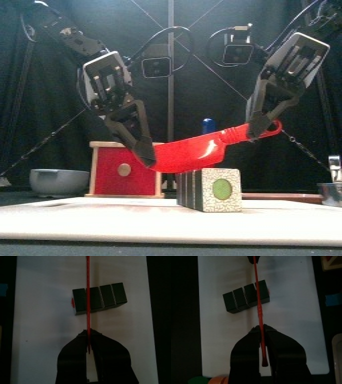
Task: Place sushi on board then cut the sushi with the knife then place the pieces on the plate
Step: Cut the sushi into 4 pieces
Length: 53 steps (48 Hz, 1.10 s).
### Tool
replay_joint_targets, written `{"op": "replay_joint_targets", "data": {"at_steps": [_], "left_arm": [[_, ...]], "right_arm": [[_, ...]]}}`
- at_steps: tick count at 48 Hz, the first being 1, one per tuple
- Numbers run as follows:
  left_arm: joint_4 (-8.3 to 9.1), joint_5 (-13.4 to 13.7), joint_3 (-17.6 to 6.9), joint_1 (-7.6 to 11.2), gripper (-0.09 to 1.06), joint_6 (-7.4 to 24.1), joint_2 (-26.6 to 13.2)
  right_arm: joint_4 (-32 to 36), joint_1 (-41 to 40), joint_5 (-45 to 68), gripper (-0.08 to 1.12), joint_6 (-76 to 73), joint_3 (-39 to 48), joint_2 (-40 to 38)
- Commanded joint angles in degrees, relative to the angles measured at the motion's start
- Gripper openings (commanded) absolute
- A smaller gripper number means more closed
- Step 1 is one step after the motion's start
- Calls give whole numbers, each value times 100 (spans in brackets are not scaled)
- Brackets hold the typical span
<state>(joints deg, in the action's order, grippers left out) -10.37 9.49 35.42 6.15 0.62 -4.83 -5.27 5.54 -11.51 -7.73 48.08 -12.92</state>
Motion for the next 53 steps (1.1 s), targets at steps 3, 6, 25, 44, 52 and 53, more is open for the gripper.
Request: {"op": "replay_joint_targets", "data": {"at_steps": [3,6,25,44,52,53], "left_arm": [[-79,-35,-149,35,43,-9,53],[-123,-35,-149,44,43,-9,53],[-237,-44,-149,79,43,-9,-18],[-220,-114,-149,26,44,0,-211],[-167,-229,-167,18,44,0,-299],[-158,-246,-176,18,44,0,-308]], "right_arm": [[-35,26,18,41,-18,-18,-88],[-44,26,18,41,-18,0,-88],[-53,26,18,41,-9,26,62],[-44,-88,18,41,-9,141,123],[-53,-114,44,41,-9,149,255],[-53,-114,44,41,-9,158,281]]}}
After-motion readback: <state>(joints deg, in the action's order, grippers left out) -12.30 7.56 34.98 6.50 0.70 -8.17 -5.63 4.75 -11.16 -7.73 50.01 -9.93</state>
